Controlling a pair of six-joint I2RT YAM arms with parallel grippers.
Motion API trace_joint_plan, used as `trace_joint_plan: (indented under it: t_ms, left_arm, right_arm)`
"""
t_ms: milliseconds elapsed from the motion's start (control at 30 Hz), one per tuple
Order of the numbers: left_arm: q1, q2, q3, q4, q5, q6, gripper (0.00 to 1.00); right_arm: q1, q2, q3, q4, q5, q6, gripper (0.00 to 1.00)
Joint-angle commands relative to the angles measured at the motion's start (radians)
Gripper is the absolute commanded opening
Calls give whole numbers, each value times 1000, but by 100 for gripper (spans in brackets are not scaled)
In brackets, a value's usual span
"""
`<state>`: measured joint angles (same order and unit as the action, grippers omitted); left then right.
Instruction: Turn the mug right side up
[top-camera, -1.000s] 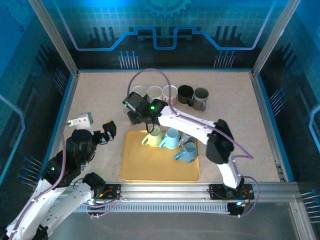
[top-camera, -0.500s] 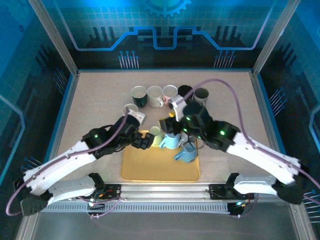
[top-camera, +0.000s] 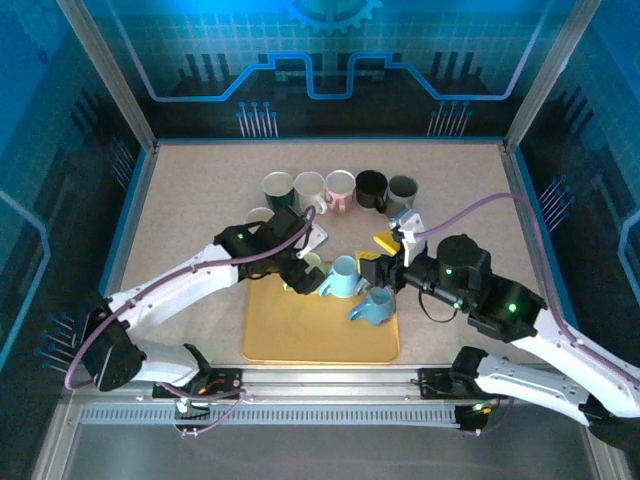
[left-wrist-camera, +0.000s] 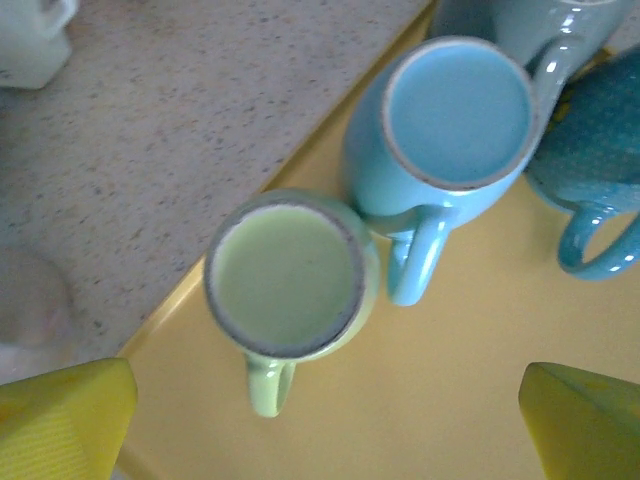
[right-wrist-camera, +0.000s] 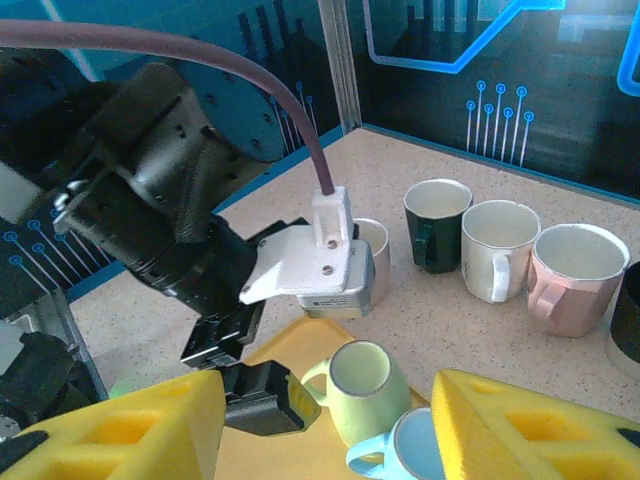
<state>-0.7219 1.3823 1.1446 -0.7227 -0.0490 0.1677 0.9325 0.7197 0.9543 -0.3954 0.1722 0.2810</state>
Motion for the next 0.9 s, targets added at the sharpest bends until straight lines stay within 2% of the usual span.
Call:
trace_joint_plan:
  t_ms: [0,133,367,567,700,867]
  left_arm:
    - [49,41,34,36,134,76,99]
    - [82,104,41,62,119,76,99]
    - [86,206,20,126,71,47,98]
    - [105,249,0,158,77,-3,91]
    - [115,302,21,113,125,6,85]
    - [117,341,11,102,90,-16,74]
  right_arm:
    - [-11,-45,-9,-32,-24,-21,58]
    - [-13,-90,-13,-51,-36,-13,59]
    - [-14,-135,-26,-98,-22,-13,59]
    - [-14,-152,-44,-103,-19,-8,60]
    - [-14,-145,-55,-87,-27,-3,60]
    - [-15,-133,-46,-83,-27,-9,59]
